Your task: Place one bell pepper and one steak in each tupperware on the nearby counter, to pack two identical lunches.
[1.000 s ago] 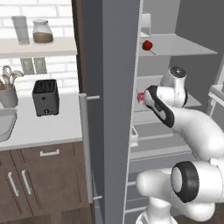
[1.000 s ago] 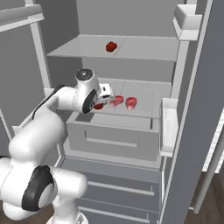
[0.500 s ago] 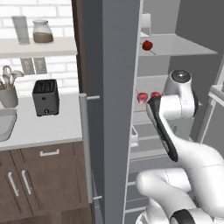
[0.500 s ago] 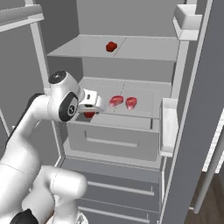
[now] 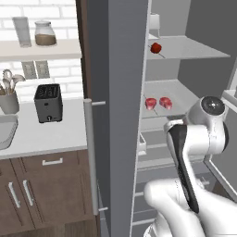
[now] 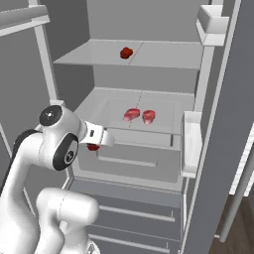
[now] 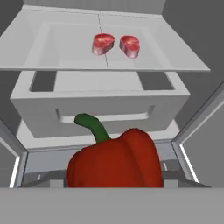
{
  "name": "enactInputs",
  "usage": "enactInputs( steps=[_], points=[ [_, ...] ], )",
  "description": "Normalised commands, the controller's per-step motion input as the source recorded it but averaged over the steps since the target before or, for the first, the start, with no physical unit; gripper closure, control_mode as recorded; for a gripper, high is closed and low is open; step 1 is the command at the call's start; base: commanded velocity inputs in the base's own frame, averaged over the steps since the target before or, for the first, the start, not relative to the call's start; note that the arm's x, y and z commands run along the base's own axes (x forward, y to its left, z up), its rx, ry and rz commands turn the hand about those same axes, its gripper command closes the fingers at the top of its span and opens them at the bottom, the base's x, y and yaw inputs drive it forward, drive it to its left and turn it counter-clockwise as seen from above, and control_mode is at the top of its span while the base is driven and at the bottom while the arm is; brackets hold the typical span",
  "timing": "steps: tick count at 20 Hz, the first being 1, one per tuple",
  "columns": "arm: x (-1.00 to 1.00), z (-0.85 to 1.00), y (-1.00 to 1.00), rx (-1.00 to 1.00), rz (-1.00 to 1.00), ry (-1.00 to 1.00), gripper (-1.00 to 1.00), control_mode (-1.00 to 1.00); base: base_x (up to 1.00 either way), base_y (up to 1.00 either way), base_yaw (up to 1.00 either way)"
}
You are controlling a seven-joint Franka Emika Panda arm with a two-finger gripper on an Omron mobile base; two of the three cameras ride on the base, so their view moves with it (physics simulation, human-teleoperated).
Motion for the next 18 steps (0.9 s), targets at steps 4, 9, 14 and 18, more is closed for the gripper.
enactInputs(
  steps=[4, 9, 14, 18],
  points=[
    [0.0, 0.0, 0.0, 0.0, 0.0, 0.0, 1.0, -1.0, 0.0, 0.0, 0.0],
    [-0.82, 0.0, -0.02, 0.04, 0.0, -0.06, 1.0, -1.0, 0.0, 0.0, 0.0],
    [-0.37, 0.0, 0.0, 0.0, 0.0, -0.03, 1.0, 1.0, -0.45, 0.0, 0.0],
    [0.0, 0.0, 0.0, 0.0, 0.0, 0.0, 1.0, 1.0, -0.98, 0.02, 0.01]
  ],
)
